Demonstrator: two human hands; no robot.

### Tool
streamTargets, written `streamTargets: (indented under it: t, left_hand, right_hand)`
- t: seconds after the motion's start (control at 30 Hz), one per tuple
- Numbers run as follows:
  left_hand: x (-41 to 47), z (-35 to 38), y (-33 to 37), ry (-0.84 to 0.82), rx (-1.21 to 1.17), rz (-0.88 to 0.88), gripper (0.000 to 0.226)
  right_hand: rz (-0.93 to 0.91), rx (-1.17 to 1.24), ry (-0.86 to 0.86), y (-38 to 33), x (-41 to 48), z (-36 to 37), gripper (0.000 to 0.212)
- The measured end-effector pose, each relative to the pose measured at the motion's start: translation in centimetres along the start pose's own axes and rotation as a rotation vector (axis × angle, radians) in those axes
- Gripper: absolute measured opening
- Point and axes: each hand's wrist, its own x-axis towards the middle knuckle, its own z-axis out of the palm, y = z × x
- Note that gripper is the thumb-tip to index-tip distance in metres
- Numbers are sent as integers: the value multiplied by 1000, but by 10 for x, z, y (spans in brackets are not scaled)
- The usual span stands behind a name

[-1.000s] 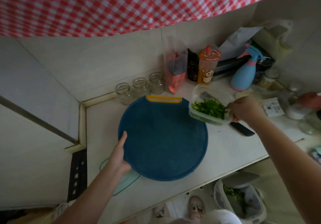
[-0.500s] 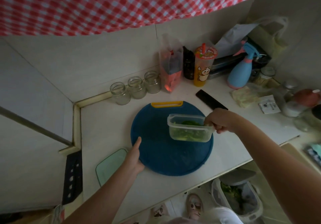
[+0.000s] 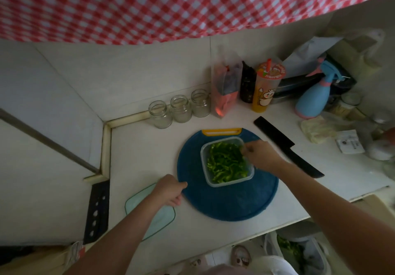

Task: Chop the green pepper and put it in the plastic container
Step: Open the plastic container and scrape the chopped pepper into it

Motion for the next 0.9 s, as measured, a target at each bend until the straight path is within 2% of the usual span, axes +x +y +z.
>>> streamTargets:
  t: [0.1, 0.2, 0.33, 0.4, 0.5, 0.67, 0.73, 0.8, 0.9]
  left_hand:
    - [10, -20, -5, 132, 218, 103, 35]
    - [19, -48, -20, 279, 468, 166, 23]
    - [29, -71, -62, 196, 608, 161, 43]
    - [31, -74, -79, 206, 556, 168, 34]
    - [29, -76, -92, 253, 350, 220, 16]
    - [20, -88, -82, 22, 260, 253, 27]
    - [9, -104, -67, -22, 214, 271, 26]
    - [-7, -122, -48, 21, 135, 314, 22]
    - [-36, -142, -15, 144, 73, 400, 15]
  right_hand:
    - [5, 65, 8, -1, 8, 15, 28]
    - [1, 126, -10, -6, 13, 29, 28]
    - [-6, 182, -56, -19, 15, 43, 27]
    - [-19, 177, -80, -25, 17, 49, 28]
    - [-22, 187, -99, -31, 20, 52, 28]
    - [-26, 173, -161, -34, 20, 45, 24]
    - [-22, 188, -213, -32, 22, 42, 24]
    - [13, 201, -237, -32, 22, 38, 30]
    - [6, 166, -53, -35, 21, 30, 43]
